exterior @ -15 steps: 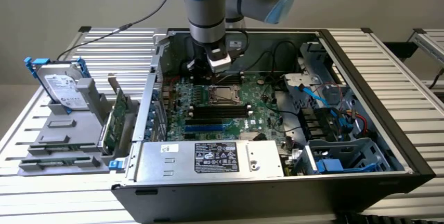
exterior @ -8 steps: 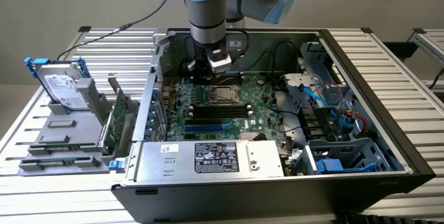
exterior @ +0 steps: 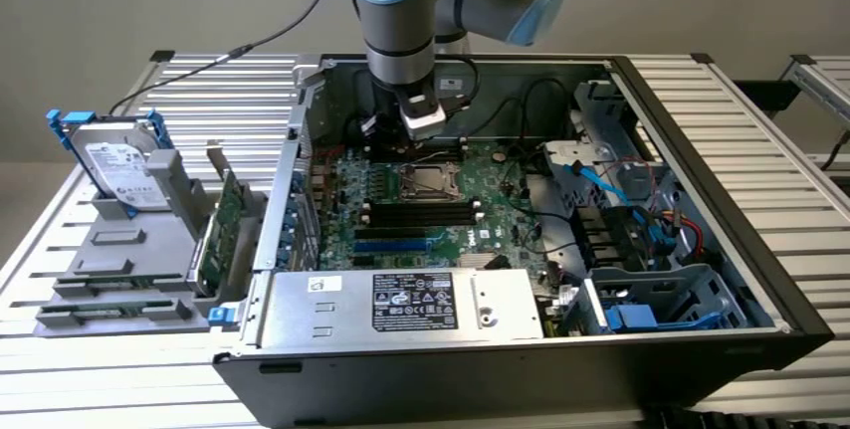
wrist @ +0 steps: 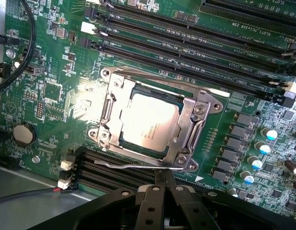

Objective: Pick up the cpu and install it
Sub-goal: 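Install the first cpu locking lever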

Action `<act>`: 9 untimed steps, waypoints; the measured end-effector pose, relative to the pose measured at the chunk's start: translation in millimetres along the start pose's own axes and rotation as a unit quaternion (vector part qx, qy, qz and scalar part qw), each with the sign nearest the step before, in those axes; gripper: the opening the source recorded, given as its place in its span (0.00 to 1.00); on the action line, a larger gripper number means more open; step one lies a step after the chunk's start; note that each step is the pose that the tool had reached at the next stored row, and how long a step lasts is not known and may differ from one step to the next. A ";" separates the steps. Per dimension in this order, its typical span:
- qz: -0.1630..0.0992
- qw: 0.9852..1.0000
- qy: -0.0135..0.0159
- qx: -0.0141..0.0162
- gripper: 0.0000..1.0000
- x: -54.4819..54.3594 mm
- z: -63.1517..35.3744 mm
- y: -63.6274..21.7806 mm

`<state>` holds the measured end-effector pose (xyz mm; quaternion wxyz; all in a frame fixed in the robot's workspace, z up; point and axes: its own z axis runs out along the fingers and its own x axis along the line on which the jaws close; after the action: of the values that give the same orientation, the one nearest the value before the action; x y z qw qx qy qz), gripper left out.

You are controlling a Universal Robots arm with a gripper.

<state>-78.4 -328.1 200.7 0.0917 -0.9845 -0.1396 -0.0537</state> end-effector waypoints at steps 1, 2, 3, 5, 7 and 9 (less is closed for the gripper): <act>0.000 1.000 0.000 0.000 0.11 0.0 0.1 0.0; -0.001 1.000 0.000 0.000 0.11 0.1 0.0 0.0; -0.002 1.000 -0.001 0.000 0.11 0.1 0.0 0.0; -0.005 1.000 -0.002 0.000 0.11 0.2 -0.4 -0.1; -0.012 1.000 -0.003 -0.001 0.11 0.3 -0.7 -0.2; -0.023 1.000 -0.005 -0.001 0.11 0.3 -1.1 -0.2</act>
<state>-78.3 -328.1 201.8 0.0889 -0.9814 -0.1625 -0.0506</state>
